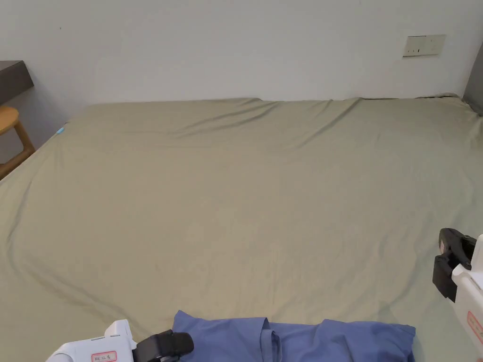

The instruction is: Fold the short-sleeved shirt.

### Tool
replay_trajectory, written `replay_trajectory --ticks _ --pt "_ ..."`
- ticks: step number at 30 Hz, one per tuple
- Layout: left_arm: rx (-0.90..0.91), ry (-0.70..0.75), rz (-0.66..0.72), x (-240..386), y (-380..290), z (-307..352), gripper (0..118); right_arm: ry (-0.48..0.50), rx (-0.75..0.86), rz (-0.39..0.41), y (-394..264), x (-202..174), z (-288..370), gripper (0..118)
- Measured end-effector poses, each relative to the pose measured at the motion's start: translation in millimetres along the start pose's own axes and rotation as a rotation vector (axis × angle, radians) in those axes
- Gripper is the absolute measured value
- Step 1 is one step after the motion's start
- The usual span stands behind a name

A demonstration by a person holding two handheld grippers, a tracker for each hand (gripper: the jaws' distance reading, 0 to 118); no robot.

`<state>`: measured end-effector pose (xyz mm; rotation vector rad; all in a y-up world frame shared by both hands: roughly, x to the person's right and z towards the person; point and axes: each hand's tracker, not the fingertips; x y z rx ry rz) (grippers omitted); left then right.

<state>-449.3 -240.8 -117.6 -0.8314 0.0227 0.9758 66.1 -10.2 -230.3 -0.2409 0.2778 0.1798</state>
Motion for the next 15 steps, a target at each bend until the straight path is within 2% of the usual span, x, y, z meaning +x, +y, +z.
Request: replay_trajectory --ticks 1,3,4,6,7,9,11,15 --pt "-0.018 0.01 -0.009 7 -5 -7 76 -0.002 -0.002 0.003 0 1 -1 3" --pt "0.0 0.038 -0.06 14 -9 -16 72 -0.01 -0.005 0.002 -1 4 -1 3" --pt "0.024 0.024 -0.095 18 -8 -16 62 -0.015 -0.007 0.0 -1 5 -1 3" --pt "-0.03 0.029 -0.068 43 -14 -19 35 -0.026 -0.007 -0.007 -2 8 -1 3" --pt "-0.049 0.063 -0.074 47 -17 -24 35 -0.029 -0.01 -0.01 -2 10 -1 3" --pt "-0.018 0.105 -0.168 69 -30 -17 22 -0.032 -0.016 -0.015 -3 11 -1 3" --pt "0.003 0.109 -0.179 83 -40 -12 17 -0.031 -0.017 -0.021 -4 13 0 3" --pt "0.033 0.114 -0.217 77 -27 2 14 -0.021 -0.014 -0.014 -3 12 1 3"
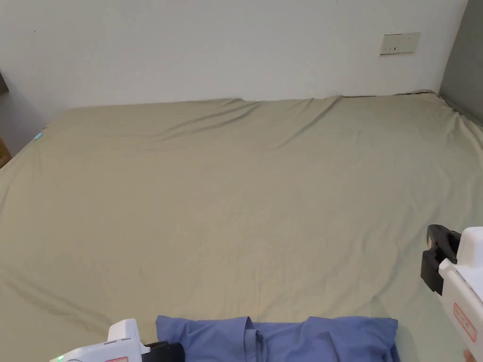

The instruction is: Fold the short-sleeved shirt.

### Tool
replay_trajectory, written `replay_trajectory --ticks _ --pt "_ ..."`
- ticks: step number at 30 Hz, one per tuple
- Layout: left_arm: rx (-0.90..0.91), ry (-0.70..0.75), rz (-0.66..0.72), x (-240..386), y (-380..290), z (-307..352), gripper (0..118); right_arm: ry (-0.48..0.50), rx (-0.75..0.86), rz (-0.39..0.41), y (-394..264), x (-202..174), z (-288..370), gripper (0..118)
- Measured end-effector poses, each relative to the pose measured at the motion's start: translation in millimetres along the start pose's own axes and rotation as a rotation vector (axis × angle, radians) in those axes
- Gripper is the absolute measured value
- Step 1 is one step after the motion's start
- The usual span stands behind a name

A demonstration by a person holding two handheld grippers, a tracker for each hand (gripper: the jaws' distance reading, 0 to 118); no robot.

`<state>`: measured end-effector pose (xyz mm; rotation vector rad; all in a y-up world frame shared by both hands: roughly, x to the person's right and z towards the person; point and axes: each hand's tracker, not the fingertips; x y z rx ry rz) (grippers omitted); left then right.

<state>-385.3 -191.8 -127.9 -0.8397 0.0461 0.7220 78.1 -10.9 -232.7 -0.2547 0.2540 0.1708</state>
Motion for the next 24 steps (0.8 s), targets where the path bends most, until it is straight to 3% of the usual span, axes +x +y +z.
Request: replay_trajectory --ticks 4,12,16,21,24 --pt "0.043 0.022 -0.017 -14 17 29 12 0.017 0.02 -0.007 5 -3 2 3" --pt "0.075 0.239 -0.067 -27 37 101 13 0.063 0.053 -0.022 9 -9 7 3" --pt "0.103 0.159 -0.071 1 36 104 13 0.072 0.06 -0.023 9 -9 9 3" --pt "0.071 0.111 -0.162 78 32 79 13 0.078 0.08 -0.032 11 -4 13 3" --pt "0.0 0.058 -0.151 120 27 52 13 0.079 0.081 -0.033 11 0 14 3"
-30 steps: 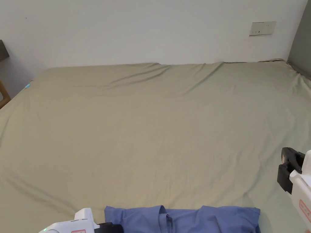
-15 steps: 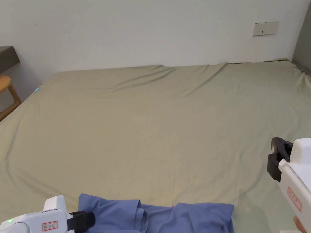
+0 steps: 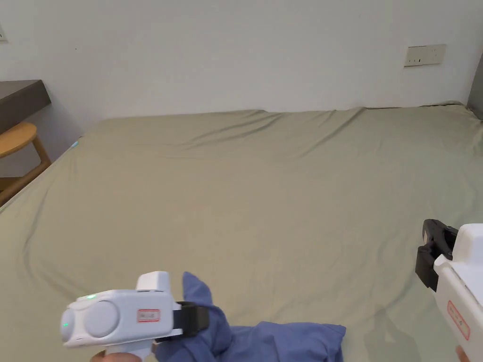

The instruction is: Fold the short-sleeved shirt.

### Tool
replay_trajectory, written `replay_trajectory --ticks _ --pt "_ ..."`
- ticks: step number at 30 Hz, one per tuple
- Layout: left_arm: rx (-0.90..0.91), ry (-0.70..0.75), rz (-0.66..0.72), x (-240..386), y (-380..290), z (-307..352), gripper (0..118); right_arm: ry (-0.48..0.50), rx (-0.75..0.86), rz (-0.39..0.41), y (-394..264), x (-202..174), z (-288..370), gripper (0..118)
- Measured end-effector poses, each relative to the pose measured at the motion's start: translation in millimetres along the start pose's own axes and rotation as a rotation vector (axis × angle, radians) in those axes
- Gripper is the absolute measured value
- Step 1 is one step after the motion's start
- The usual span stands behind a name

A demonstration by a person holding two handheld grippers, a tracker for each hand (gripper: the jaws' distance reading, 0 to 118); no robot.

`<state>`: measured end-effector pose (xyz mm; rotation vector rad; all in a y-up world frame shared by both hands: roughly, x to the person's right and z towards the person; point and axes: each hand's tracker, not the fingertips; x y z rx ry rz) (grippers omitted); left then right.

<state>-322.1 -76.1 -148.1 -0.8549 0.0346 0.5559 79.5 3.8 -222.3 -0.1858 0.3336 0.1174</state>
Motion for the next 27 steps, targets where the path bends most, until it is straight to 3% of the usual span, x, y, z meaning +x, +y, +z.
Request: replay_trajectory --ticks 6,11,13,14,15,16,17,18,19,24,27 --pt "-0.15 0.002 -0.095 76 -17 -76 13 -0.026 0.011 -0.013 -1 15 7 3" --pt "-0.239 0.088 -0.194 113 -44 -140 13 -0.051 0.006 0.004 -2 29 12 3" --pt "-0.243 0.11 -0.197 120 -53 -155 19 -0.06 0.005 0.007 -4 34 14 3" --pt "-0.259 0.094 -0.205 128 -58 -151 28 -0.065 0.003 0.007 -4 36 15 3" --pt "-0.267 0.068 -0.214 129 -61 -154 45 -0.07 0.002 0.006 -5 38 17 3" --pt "-0.263 0.013 -0.207 131 -63 -154 76 -0.075 0.002 0.004 -6 40 18 3" --pt "-0.252 -0.036 -0.182 132 -65 -154 95 -0.08 -0.001 0.001 -7 42 19 3" --pt "-0.241 -0.078 -0.163 132 -66 -154 109 -0.083 -0.004 -0.001 -8 43 19 3" --pt "-0.224 -0.117 -0.157 135 -66 -150 114 -0.086 -0.006 -0.005 -8 45 20 3" --pt "0.034 -0.19 -0.185 147 -50 -97 110 -0.097 -0.008 -0.005 -7 47 21 3" --pt "0.285 -0.203 -0.209 142 -45 -55 81 -0.094 0.0 -0.006 -5 46 22 3"
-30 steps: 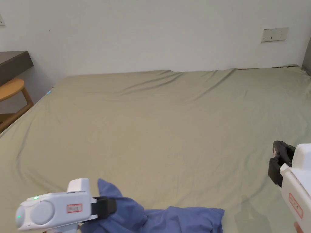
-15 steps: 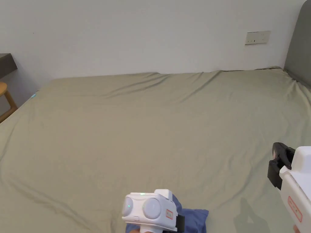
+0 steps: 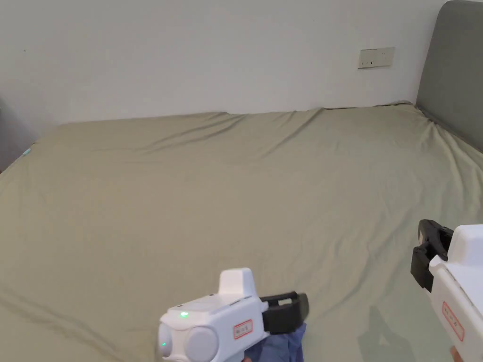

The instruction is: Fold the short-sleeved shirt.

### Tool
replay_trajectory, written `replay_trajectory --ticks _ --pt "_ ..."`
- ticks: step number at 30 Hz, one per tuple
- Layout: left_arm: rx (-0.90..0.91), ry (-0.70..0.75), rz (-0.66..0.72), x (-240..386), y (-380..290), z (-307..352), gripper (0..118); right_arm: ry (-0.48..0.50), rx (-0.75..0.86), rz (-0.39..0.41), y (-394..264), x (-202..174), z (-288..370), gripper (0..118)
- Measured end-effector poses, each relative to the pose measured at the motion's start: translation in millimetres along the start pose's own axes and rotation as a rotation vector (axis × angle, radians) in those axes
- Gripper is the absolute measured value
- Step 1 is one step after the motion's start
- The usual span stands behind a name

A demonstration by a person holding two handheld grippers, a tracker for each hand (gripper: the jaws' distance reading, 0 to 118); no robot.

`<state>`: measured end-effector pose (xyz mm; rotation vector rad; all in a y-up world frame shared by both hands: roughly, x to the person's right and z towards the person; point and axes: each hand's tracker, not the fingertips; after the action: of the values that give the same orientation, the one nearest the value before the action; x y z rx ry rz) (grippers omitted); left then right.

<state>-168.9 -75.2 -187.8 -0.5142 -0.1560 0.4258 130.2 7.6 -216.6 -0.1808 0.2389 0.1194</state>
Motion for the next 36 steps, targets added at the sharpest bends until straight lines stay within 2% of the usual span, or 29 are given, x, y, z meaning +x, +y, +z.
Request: replay_trajectory --ticks 2,3,5,6,7,8,11,16,26,30,33,36 --pt "0.075 0.068 -0.051 -3 7 16 77 -0.002 0.007 -0.003 1 0 0 3" --pt "0.106 0.119 -0.079 -7 5 20 68 -0.001 0.008 -0.004 2 -1 -1 3" --pt "0.15 0.239 -0.141 -12 2 27 26 0.0 0.009 -0.009 2 -2 -2 3" --pt "0.15 0.272 -0.158 -17 0 28 10 0.0 0.01 -0.011 3 -2 -2 3" --pt "0.127 0.293 -0.161 -25 -1 27 1 0.002 0.012 -0.013 3 -3 -2 3" --pt "0.116 0.263 -0.141 -31 -4 27 0 0.005 0.013 -0.014 3 -3 -2 3" --pt "0.042 0.304 -0.088 -45 -21 19 0 0.015 0.01 -0.011 2 -5 -2 3" --pt "-0.074 0.294 0.005 -48 -60 -5 0 0.021 0.007 -0.017 -3 -7 -2 3" --pt "-0.262 0.212 -0.067 1 -130 -68 0 0.015 -0.022 -0.024 -12 5 3 3" --pt "-0.316 0.24 -0.132 9 -148 -92 0 0.003 -0.026 -0.015 -13 11 4 3" --pt "-0.298 0.239 -0.075 17 -132 -79 0 -0.002 -0.024 -0.015 -12 14 8 3" --pt "-0.248 0.231 -0.117 17 -120 -63 0 -0.002 -0.02 -0.011 -9 12 10 3"
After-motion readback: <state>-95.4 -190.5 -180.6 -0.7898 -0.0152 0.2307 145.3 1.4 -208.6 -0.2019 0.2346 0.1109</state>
